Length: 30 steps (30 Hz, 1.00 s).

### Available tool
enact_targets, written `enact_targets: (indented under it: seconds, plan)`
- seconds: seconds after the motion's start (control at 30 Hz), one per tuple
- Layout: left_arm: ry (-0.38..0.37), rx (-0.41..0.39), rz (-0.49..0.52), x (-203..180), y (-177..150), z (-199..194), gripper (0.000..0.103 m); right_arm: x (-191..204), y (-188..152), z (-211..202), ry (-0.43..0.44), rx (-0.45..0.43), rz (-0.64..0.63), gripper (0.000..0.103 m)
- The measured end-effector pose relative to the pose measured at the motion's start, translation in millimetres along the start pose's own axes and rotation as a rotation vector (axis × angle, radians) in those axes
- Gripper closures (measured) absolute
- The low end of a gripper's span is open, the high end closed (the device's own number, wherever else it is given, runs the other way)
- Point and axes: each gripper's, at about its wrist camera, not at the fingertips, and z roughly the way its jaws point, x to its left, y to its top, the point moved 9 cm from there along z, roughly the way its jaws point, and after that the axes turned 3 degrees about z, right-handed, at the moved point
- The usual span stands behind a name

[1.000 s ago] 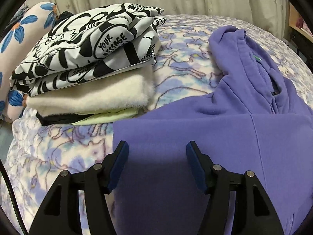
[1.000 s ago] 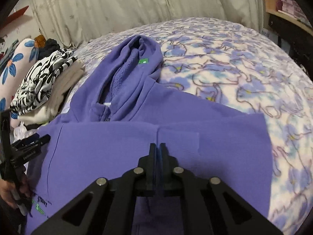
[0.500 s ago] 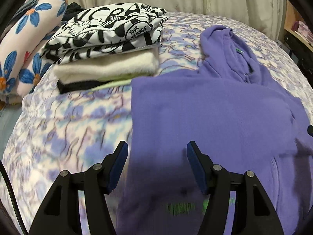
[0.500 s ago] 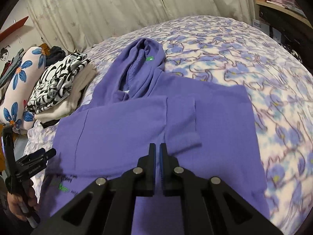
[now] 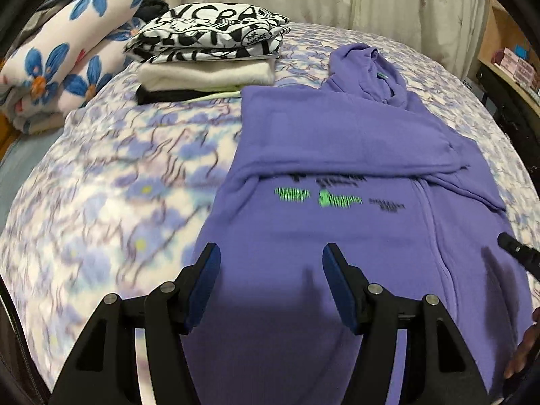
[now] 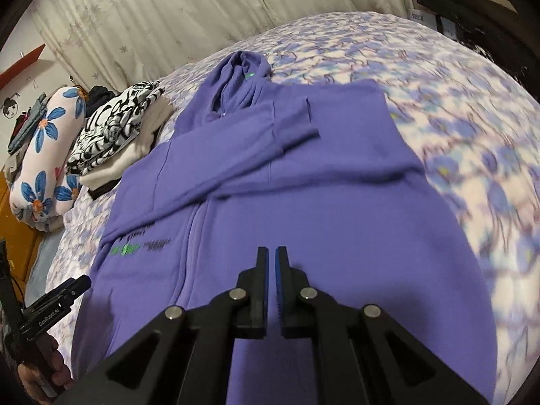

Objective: Fold large clothes

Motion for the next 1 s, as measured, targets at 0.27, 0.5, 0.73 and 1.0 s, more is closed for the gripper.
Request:
enact_targets:
  seconds: [0.27,0.5,0.73,1.0]
  plan:
    - [0.004,-0.016,0.005,11.4,-39.5,-43.6,0.033,8.4,-37.4,-48.6,0.048,-0.035,-0.024,0.057]
    - [0.013,0.001,0.0,31.3,-75.3,-60.5,0.033,5.8,-60.5,-75.7,0.045,-0.035,-0.071,0.057]
    - [-0.069,0.066,-0.041,47.0,-114.9,-60.6,0.033,-12.6,-81.3,-96.8,0.038,-0.022,-0.115,0.057]
    - [-0.226,0.062,-0.078,53.0,-138.0,-66.9,0.033,-65.2,-102.5,-117.7,-0.007,0.008,-0.089,0.057]
